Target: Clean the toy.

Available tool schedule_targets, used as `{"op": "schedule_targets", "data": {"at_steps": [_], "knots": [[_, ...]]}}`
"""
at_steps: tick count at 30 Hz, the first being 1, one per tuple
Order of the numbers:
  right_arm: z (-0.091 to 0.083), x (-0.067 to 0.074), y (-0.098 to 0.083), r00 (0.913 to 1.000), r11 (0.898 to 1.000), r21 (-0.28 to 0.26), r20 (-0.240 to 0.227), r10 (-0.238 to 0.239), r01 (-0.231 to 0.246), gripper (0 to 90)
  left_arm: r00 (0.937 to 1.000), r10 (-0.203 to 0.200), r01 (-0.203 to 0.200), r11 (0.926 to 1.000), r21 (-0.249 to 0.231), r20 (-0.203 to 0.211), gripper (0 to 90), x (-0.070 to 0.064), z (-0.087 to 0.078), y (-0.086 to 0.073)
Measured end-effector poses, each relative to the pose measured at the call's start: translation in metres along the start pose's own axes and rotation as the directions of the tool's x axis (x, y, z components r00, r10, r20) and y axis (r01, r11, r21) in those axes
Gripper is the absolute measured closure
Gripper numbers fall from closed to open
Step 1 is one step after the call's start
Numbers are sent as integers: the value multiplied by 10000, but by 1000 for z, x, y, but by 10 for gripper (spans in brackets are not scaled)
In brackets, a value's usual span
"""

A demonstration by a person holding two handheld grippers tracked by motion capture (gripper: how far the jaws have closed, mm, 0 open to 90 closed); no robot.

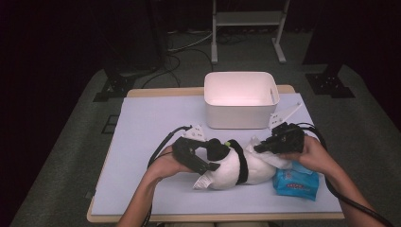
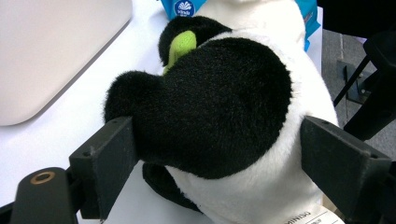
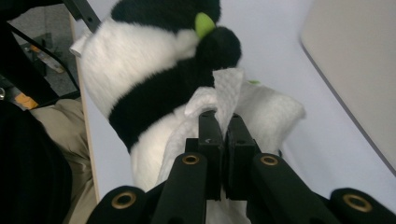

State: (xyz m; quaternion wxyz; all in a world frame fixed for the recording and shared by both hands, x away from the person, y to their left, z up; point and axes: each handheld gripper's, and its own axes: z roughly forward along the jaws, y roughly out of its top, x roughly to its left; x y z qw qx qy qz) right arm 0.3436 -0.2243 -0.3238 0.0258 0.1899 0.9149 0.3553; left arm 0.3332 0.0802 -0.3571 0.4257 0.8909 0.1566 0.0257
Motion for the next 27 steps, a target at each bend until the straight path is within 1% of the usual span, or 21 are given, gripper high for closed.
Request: {"op": "schedule_targets", "data": {"at_steps": [3, 4, 9, 12, 19, 21, 24, 27], "knots": [[6, 3, 7, 9998, 9999, 14, -152, -161, 161, 868, 10000, -3, 3, 10000, -20, 8, 134, 0, 0, 0], [9, 4, 10, 9994, 9999, -19, -287, -169, 169, 868, 10000, -13, 13, 10000, -19, 8, 134, 0, 0, 0], [23, 6, 21, 9977, 9993, 103, -582, -361, 367, 868, 10000, 21, -21, 10000, -32, -6, 133, 0, 0, 0], [29, 7, 29, 9960, 9992, -40, -800, -404, 402, 868, 10000, 21, -21, 10000, -22, -5, 133, -1, 0, 0], [37, 11, 51, 9931, 9975, -84, -940, -707, 702, 868, 9999, 132, -132, 9999, -22, 39, 133, -2, 0, -1], [39, 12, 57, 9922, 9973, -126, -1011, -728, 719, 868, 9999, 138, -138, 9999, -28, 50, 133, -3, 0, -1], [44, 14, 64, 9896, 9960, -123, -1127, -890, 881, 868, 9998, 198, -198, 9998, -21, 58, 132, -4, 0, -1], [48, 17, 69, 9878, 9957, -160, -1252, -928, 915, 868, 9996, 255, -255, 9997, -31, 71, 131, -5, 0, -2]]}}
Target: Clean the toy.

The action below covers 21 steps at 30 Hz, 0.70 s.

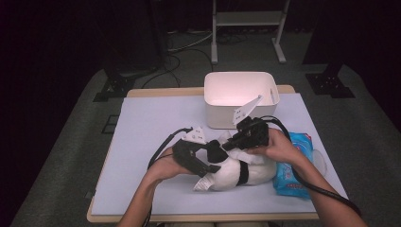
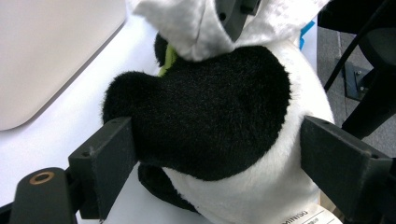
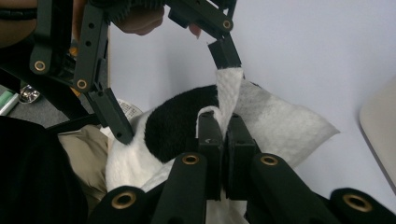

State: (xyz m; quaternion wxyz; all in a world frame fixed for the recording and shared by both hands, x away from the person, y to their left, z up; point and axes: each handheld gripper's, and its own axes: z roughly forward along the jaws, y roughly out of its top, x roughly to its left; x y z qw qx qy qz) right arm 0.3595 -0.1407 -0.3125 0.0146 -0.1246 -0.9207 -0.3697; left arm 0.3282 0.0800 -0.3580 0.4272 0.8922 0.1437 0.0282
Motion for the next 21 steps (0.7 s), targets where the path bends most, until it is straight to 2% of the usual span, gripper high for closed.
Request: {"op": "schedule_targets", "data": {"at_steps": [5, 9, 16, 21], "knots": [[-1, -1, -5, 10000, 9998, 192, 20, 20, -20, 869, 9999, -127, 127, 9998, -151, 11, 130, 0, 0, -1], [-7, -3, -16, 9996, 9993, 290, 134, 240, -244, 868, 10000, -50, 49, 9999, -95, -86, 111, -1, -2, -1], [-16, -5, -37, 9981, 9972, 519, 345, 513, -530, 868, 9997, -202, 201, 9998, -93, -137, 98, -3, -4, -3], [-20, -7, -50, 9964, 9957, 533, 410, 736, -758, 868, 9997, -229, 229, 9997, -22, -34, 94, -4, -5, -6]]}}
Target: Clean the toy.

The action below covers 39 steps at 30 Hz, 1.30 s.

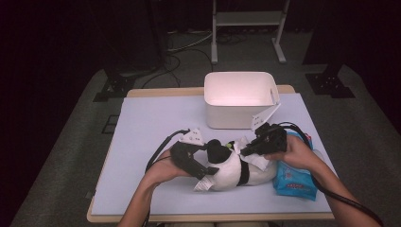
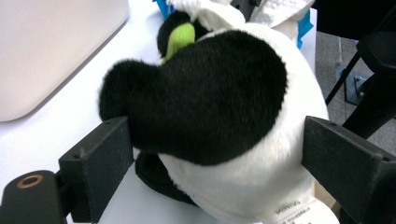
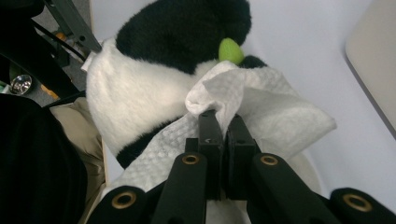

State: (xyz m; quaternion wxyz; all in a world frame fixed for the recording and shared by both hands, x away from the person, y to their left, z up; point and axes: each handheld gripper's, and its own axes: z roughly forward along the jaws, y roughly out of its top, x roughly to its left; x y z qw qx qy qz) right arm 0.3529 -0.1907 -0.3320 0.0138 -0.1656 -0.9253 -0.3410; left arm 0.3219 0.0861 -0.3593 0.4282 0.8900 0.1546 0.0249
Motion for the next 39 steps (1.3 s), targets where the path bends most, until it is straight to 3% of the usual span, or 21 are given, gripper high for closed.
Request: {"op": "schedule_targets", "data": {"at_steps": [10, 19, 27, 39], "knots": [[-6, -3, -13, 9998, 9994, -299, 62, 186, -184, 869, 9981, -321, 317, 9995, 96, 525, 90, -2, 8, -10], [-11, -5, -22, 9989, 9974, -539, 70, 474, -469, 869, 9902, -562, 549, 9984, 134, 1279, 73, -2, 23, -12], [-12, -4, -26, 9986, 9966, -626, 19, 533, -531, 869, 9864, -620, 610, 9981, 112, 1525, 61, -2, 33, -11], [-12, -4, -29, 9981, 9944, -863, -82, 606, -611, 868, 9902, -245, 276, 9994, -209, 1376, 265, -2, 26, -9]]}}
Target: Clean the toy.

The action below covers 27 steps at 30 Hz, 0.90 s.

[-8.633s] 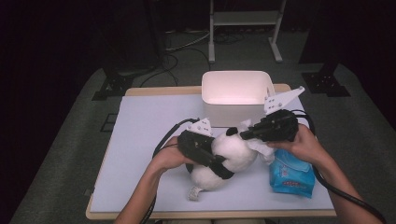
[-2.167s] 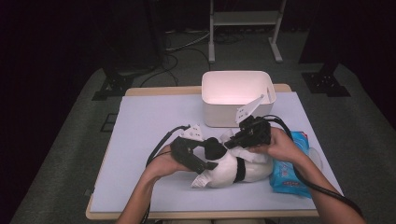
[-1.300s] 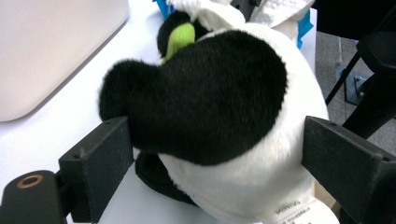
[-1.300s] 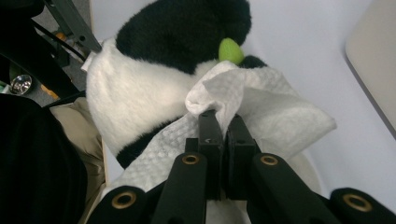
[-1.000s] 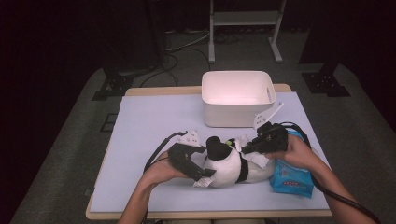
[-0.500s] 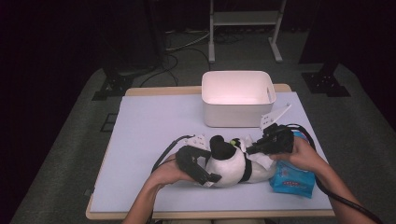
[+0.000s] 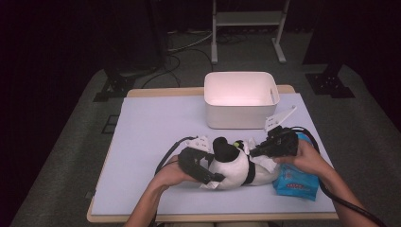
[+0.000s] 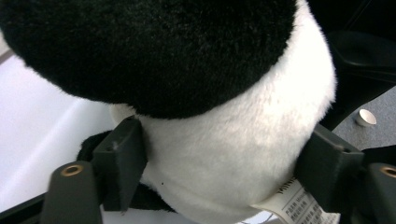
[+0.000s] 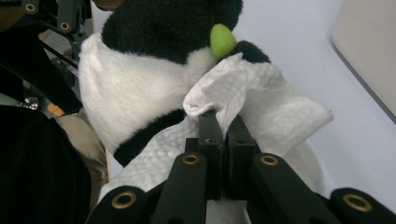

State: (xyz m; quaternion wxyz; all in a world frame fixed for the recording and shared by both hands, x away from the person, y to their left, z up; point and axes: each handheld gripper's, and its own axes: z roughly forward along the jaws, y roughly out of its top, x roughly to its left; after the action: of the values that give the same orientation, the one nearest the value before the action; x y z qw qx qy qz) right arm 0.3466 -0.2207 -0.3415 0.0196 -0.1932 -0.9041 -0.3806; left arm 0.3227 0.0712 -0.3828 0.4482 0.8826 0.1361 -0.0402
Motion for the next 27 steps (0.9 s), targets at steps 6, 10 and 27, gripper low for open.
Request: {"op": "schedule_targets", "data": {"at_steps": [6, 10, 27], "knots": [[-5, 0, 0, 10000, 9995, -311, 23, 69, -68, 867, 9999, 87, -90, 9998, -153, -136, 327, -1, -7, 8], [-7, 0, 1, 10000, 9989, -465, 28, 56, -55, 867, 9995, 203, -204, 9998, -74, -244, 339, -1, -14, 15], [-4, 2, 21, 9989, 9920, -1264, -456, -84, 26, 867, 9944, 600, -604, 9982, -15, -865, 357, -11, -47, 32]]}}
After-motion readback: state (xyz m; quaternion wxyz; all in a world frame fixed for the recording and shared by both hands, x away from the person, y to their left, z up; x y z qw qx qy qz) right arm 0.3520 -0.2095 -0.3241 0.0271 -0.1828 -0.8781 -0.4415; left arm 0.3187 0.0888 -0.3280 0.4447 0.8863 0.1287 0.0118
